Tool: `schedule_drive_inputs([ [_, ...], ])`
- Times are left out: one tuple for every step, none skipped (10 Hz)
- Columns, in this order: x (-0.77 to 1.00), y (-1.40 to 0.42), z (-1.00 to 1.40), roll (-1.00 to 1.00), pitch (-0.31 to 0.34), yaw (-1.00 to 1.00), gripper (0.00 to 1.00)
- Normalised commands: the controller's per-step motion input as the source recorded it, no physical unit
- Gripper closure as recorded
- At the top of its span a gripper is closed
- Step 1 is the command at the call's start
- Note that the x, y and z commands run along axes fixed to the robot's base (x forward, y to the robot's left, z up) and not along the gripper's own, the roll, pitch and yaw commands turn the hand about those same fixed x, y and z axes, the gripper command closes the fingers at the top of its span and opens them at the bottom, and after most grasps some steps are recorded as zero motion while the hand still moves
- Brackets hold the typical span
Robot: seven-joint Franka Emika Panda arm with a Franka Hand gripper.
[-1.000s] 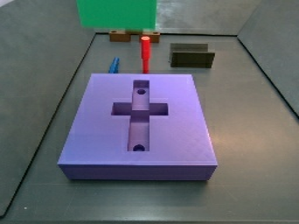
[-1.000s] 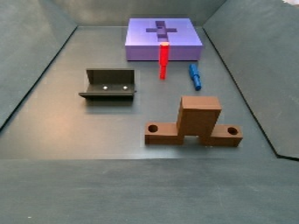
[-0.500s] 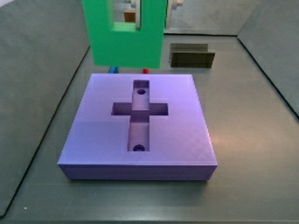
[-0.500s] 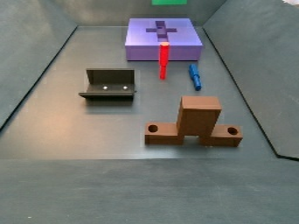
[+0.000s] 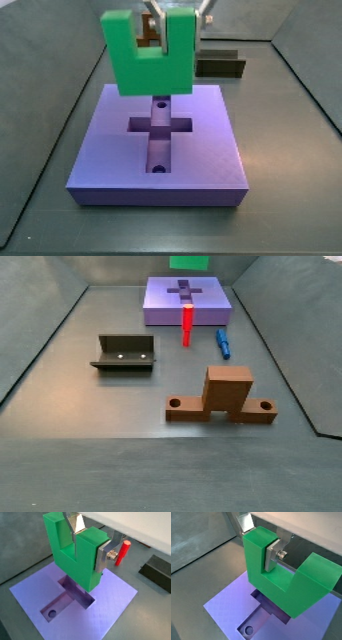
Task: Pick up the green object. Move up. Move to above the board. Insert the green object.
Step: Insert the green object.
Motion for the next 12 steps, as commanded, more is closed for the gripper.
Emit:
schedule_drive_inputs([
  [0.39,-0.18,-0.48,0.31,0.124,0.15,1.0],
  [0.28,-0.18,-0.49,0.29,0.076,0.07,1.0],
  [0.29,-0.02,-0.43,0.11,0.086,0.0,1.0],
  [0.0,0.0,-0.39,0.12,0.06,0.0,1.0],
  [0.0,0.0,-0.3,0.13,0.024,0.0,1.0],
  [0.0,0.0,-0.29,0.12,0.026,0.0,1.0],
  [-0.07,0.0,-0.25,0.1,0.03,0.0,1.0],
  [-0.09,0.0,-0.24,0.1,0.034,0.0,1.0],
  [-0.02,0.0,-0.24,0.1,0.043,0.0,1.0],
  [0.0,-0.04,-0.24,0.09,0.056,0.0,1.0],
  [0.0,-0.11,-0.19,0.01,0.039,0.0,1.0],
  [0.07,-0.12,-0.22,0.07,0.061,0.0,1.0],
])
